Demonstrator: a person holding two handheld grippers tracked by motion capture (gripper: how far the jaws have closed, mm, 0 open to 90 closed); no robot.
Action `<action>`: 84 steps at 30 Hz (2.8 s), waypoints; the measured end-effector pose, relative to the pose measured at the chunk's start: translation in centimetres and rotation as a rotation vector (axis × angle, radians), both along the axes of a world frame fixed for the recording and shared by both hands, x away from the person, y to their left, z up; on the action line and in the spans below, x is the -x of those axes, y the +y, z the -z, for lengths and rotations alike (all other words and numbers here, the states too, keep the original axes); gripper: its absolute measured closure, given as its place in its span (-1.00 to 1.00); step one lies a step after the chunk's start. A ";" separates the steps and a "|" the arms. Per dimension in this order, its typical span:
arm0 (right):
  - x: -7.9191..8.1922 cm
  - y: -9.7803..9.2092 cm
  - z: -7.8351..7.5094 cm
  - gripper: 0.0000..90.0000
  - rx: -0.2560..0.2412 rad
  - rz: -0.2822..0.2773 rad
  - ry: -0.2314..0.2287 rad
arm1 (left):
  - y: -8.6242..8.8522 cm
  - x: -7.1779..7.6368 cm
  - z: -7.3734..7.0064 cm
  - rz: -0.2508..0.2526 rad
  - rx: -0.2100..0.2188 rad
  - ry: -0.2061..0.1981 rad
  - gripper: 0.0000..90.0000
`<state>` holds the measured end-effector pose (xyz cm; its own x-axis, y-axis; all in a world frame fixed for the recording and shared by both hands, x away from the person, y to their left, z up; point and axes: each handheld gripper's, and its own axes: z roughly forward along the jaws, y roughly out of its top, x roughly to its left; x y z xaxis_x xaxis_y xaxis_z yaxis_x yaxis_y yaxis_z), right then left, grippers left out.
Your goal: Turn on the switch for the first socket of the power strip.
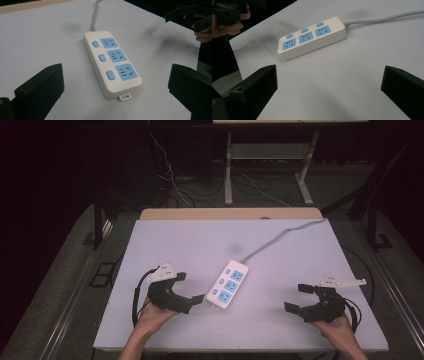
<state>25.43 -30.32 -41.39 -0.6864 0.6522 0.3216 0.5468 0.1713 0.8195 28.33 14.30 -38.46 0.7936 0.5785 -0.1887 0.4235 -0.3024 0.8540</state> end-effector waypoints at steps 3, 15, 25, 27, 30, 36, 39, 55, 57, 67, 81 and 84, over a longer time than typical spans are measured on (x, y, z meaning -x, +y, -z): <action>0.0 0.0 0.0 -0.99 0.000 0.001 0.001 | -0.4 -0.5 -0.3 0.011 -0.011 0.006 -1.00; 0.0 0.0 0.1 -0.99 0.008 0.001 0.002 | -1.5 -2.2 -1.1 0.027 -0.022 0.026 -1.00; 0.0 0.0 0.1 -0.99 0.013 0.001 0.002 | -2.2 -3.5 -1.9 0.059 -0.058 0.034 -1.00; 0.0 0.0 0.1 -0.99 0.014 0.001 0.002 | -2.4 -3.8 -2.1 0.063 -0.065 0.037 -1.00; 0.0 0.0 0.1 -0.99 0.015 0.002 0.004 | -2.7 -4.1 -2.3 0.075 -0.076 0.038 -1.00; 0.0 0.0 0.1 -0.99 0.019 0.003 0.001 | -3.1 -5.0 -2.7 0.089 -0.083 0.043 -1.00; 0.0 0.0 0.1 -0.99 0.017 0.004 0.002 | -3.4 -5.5 -2.9 0.092 -0.094 0.041 -1.00; -0.1 0.0 0.2 -0.99 0.021 -0.001 0.002 | -5.2 -8.1 -3.1 0.122 -0.143 0.058 -1.00; -0.1 0.0 0.2 -0.99 0.023 -0.003 0.002 | -5.5 -8.4 -3.2 0.125 -0.149 0.061 -0.99; -0.1 0.0 0.2 -0.99 0.027 -0.005 0.008 | -7.4 -9.7 -3.5 0.155 -0.196 0.069 -0.98; -0.1 0.0 0.3 -0.99 0.027 -0.010 0.010 | -9.2 -10.9 -3.3 0.184 -0.270 0.093 -0.96; -0.1 0.0 0.3 -0.99 0.028 -0.012 0.012 | -9.4 -11.1 -3.1 0.189 -0.273 0.101 -0.96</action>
<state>25.55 -30.34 -41.66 -0.6903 0.6529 0.3116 0.5542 0.2003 0.8079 39.38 4.93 -35.40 0.8765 0.4634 -0.1305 0.4169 -0.5951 0.6870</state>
